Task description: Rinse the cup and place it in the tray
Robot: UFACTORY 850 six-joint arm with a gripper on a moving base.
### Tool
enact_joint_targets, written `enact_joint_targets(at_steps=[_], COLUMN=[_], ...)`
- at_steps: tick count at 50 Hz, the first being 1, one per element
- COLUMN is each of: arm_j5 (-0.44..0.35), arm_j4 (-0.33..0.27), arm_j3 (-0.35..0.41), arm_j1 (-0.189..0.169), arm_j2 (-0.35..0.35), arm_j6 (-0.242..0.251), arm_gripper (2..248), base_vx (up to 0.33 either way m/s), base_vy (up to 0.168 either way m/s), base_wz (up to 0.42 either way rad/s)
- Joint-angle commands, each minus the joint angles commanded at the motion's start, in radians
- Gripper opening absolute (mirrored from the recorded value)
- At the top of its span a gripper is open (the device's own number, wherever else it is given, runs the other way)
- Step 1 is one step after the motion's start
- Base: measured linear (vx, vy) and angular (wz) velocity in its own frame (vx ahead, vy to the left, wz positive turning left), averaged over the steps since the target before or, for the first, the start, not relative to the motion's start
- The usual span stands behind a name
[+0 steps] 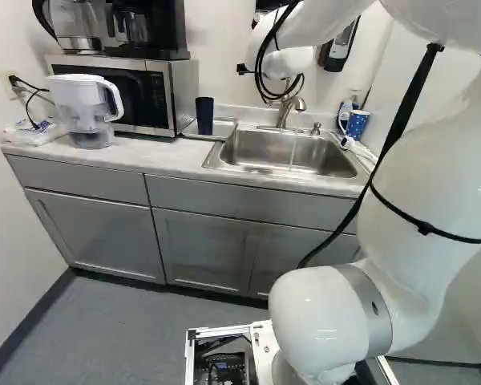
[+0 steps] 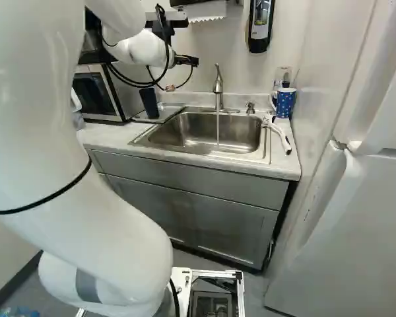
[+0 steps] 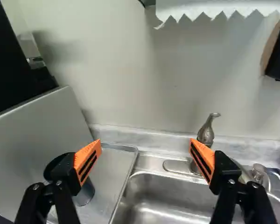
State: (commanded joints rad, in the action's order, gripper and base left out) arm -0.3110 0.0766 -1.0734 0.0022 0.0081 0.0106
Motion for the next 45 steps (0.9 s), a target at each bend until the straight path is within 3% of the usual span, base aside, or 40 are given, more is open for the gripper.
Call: enact_joint_targets(at_steps=[24,45], arm_j5=[0.0,0.006], arm_j4=[0.0,0.0], arm_j3=[-0.01,-0.122], arm_j1=[-0.065,-0.104], arm_j2=[0.003,-0.066], arm_j6=[0.0,0.0], arm_gripper=[247,247], base_vx=[0.0,0.0], base_vy=[0.0,0.0], base_wz=[0.0,0.0])
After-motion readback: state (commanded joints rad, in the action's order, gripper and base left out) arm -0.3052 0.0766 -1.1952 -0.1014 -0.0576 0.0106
